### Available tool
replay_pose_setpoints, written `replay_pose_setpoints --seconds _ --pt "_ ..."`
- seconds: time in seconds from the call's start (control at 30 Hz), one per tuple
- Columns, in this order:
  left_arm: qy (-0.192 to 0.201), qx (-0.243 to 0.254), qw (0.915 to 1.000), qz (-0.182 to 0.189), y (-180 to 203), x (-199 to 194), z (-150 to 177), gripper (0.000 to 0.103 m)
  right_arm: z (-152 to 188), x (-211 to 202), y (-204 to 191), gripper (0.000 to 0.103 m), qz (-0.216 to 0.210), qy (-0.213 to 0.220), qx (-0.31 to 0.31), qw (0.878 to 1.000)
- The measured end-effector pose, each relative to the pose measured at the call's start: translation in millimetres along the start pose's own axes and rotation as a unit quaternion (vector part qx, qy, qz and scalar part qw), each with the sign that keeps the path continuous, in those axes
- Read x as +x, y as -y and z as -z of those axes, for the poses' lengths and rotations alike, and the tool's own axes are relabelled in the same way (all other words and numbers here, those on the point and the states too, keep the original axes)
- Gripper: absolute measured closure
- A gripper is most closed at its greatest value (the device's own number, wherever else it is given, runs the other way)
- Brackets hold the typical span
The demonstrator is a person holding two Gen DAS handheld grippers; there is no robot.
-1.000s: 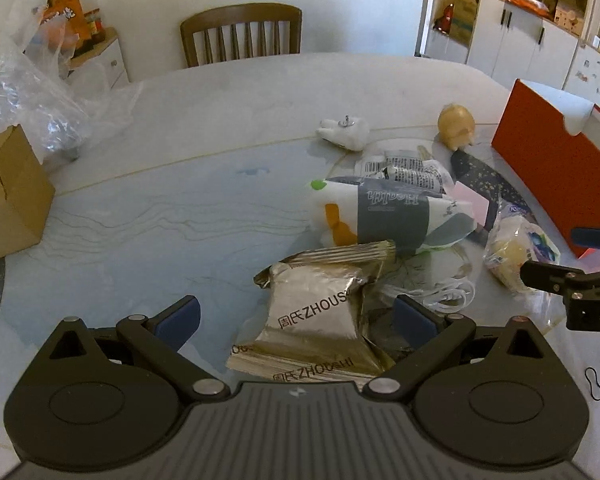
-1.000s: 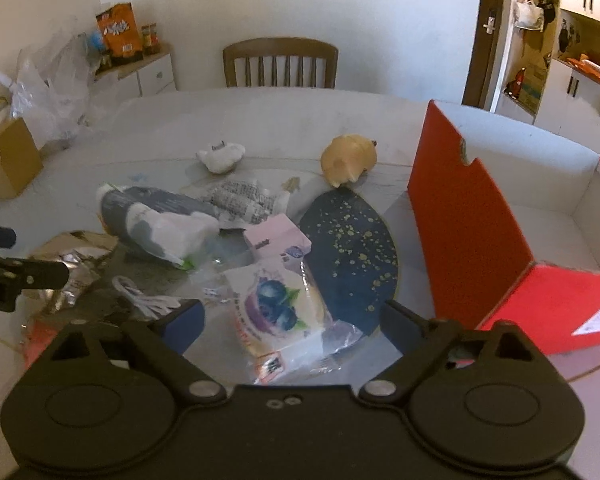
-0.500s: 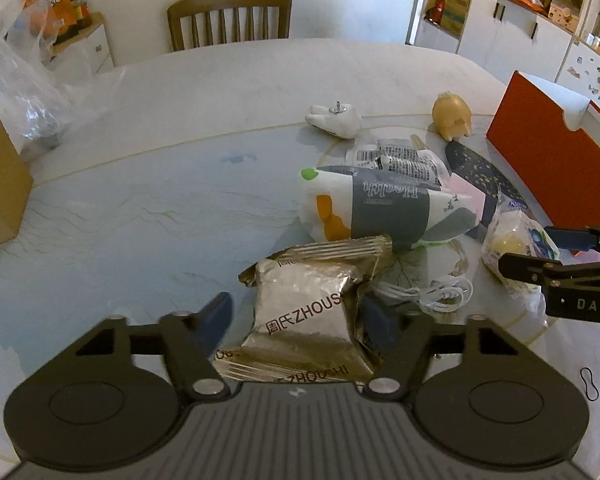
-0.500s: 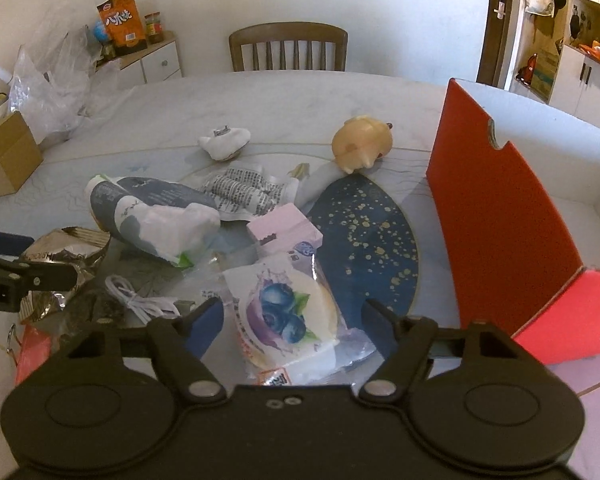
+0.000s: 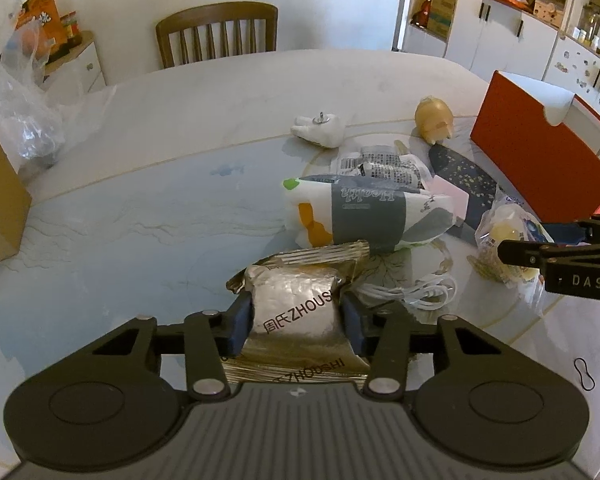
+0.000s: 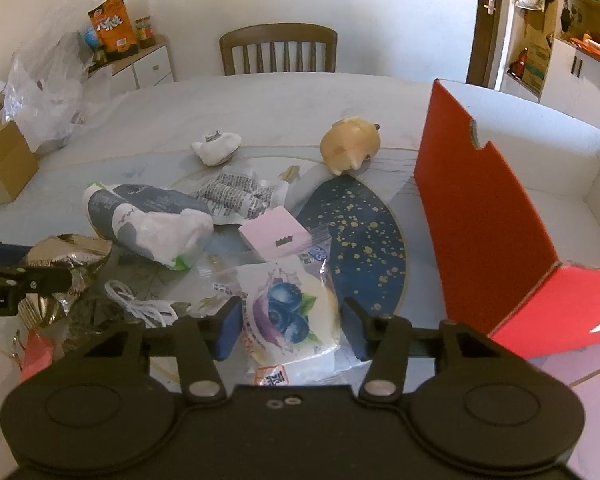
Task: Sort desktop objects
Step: 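Close the left tool on the gold foil bag while the right tool grips the blueberry bread bag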
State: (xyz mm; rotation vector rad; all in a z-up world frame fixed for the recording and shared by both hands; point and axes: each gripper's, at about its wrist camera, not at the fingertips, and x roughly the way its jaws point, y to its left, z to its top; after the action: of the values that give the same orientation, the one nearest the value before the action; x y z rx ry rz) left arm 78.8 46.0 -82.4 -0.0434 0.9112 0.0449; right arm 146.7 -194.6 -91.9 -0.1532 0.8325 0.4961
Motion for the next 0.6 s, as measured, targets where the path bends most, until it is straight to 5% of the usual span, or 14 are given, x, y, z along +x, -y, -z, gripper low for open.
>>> replay_pose_setpoints --seconds 0.6 --pt "0.021 0.008 0.9998 -0.001 6.6 -31.0 6.5 0.063 0.1 -38.1 5.4 0.052 0.002 0.019 0.034 0.999"
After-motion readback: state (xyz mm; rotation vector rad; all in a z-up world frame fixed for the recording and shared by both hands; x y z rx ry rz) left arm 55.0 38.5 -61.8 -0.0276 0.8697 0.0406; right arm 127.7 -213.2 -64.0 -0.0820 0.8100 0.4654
